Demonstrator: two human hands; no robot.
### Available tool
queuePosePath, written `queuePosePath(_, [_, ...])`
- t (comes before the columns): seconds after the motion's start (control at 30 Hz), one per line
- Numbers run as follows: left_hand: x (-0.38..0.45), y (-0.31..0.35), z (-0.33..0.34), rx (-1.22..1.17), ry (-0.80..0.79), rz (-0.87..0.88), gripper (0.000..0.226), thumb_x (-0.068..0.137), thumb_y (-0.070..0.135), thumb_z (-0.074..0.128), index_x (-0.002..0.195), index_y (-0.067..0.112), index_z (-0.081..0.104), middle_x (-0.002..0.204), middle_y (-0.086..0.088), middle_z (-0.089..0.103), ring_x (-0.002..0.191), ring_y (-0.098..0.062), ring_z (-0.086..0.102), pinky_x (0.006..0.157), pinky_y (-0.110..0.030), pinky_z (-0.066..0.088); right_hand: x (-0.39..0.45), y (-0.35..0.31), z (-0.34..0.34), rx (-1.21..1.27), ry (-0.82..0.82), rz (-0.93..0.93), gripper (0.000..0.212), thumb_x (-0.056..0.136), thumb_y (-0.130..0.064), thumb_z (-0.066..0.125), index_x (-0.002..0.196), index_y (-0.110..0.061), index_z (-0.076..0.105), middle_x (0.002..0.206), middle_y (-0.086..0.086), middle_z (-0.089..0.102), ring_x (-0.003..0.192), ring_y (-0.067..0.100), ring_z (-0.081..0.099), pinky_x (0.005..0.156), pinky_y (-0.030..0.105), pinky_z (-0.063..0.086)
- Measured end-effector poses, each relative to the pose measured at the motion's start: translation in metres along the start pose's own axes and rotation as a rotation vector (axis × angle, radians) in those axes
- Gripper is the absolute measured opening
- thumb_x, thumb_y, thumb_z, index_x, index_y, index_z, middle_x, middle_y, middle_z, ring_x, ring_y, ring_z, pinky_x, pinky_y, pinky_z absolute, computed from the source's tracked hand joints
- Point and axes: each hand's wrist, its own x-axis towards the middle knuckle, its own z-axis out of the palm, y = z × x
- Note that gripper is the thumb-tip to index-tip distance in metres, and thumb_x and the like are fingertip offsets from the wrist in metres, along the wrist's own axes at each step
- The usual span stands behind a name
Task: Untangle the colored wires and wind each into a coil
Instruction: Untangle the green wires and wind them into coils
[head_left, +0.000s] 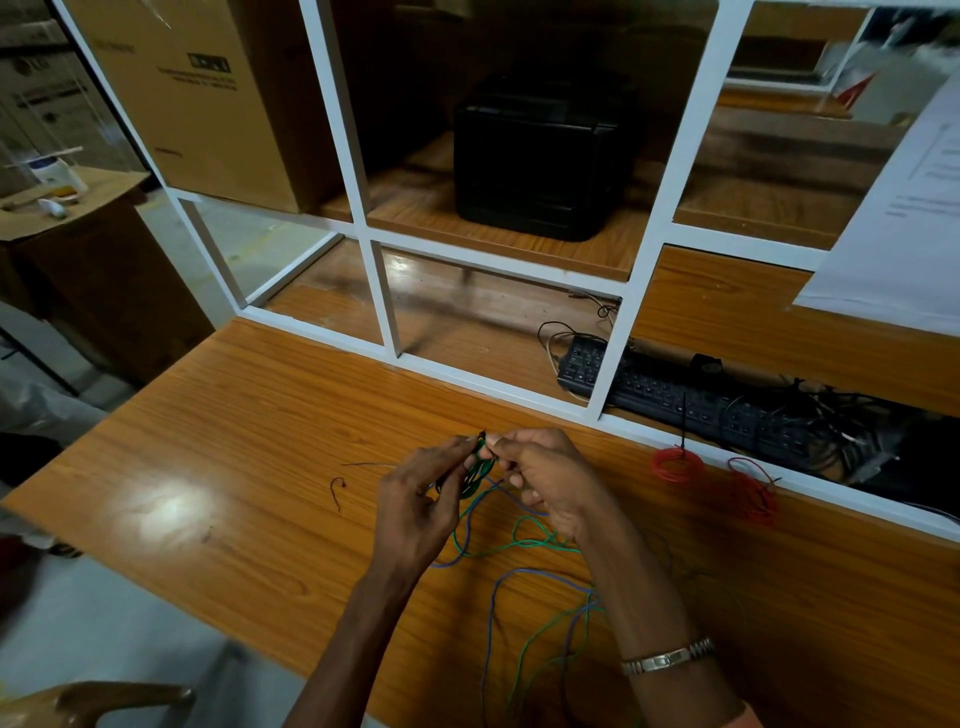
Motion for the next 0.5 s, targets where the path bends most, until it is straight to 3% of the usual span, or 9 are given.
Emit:
queuePosePath(0.1, [-0.002, 0.002, 0.0, 0.002, 0.005, -0.011, 0.033, 0.095, 0.01, 0.064, 0.124, 0.021, 0.077, 0.123, 0.017, 0.073, 0.117, -0.002, 0.069, 0.091, -0.034, 0.06, 0.0, -0.001, 0.0, -0.038, 0.016, 0.013, 0.025, 0.099, -0.024, 0.067, 0.09, -0.003, 0.076, 0.067, -0.002, 0.047, 0.052, 0.008, 0.036, 0.038, 0.02, 0.021])
queuePosePath(0.2, [-0.005, 0.003, 0.001, 0.001, 0.0, -0.02, 0.031, 0.096, 0.013, 0.064, 0.123, 0.02, 0.078, 0.122, 0.015, 0.074, 0.117, -0.002, 0.069, 0.091, -0.035, 0.06, 0.0, -0.004, 0.0, -0.185, 0.049, 0.022, 0.025, 0.093, -0.023, 0.069, 0.069, -0.016, 0.072, 0.066, -0.001, 0.047, 0.054, 0.01, 0.036, 0.043, 0.023, 0.022])
queuePosePath(0.3, [-0.007, 0.002, 0.002, -0.02, 0.001, -0.038, 0.032, 0.094, 0.005, 0.069, 0.121, 0.019, 0.078, 0.122, 0.012, 0.075, 0.117, -0.001, 0.069, 0.093, -0.036, 0.059, 0.003, -0.002, -0.004, -0.32, 0.066, -0.052, 0.033, 0.089, -0.033, 0.072, 0.057, -0.024, 0.069, 0.054, -0.01, 0.053, 0.056, 0.01, 0.046, 0.053, 0.027, 0.034])
queuePosePath(0.4, [-0.006, 0.0, 0.001, -0.037, -0.013, -0.073, 0.035, 0.094, -0.003, 0.071, 0.121, 0.017, 0.078, 0.122, 0.009, 0.076, 0.117, -0.002, 0.069, 0.093, -0.04, 0.06, 0.002, 0.001, -0.011, -0.479, 0.12, -0.169, 0.029, 0.084, -0.045, 0.078, 0.064, -0.025, 0.074, 0.055, -0.014, 0.062, 0.056, 0.001, 0.054, 0.058, 0.026, 0.042])
queuePosePath(0.5, [-0.003, 0.0, 0.001, -0.066, -0.021, -0.092, 0.033, 0.095, -0.001, 0.071, 0.12, 0.017, 0.079, 0.12, 0.01, 0.077, 0.117, -0.005, 0.07, 0.093, -0.045, 0.06, 0.001, -0.001, -0.016, -0.405, 0.123, -0.321, 0.018, 0.075, -0.038, 0.088, 0.085, -0.029, 0.075, 0.074, -0.01, 0.066, 0.059, 0.003, 0.053, 0.06, 0.03, 0.046])
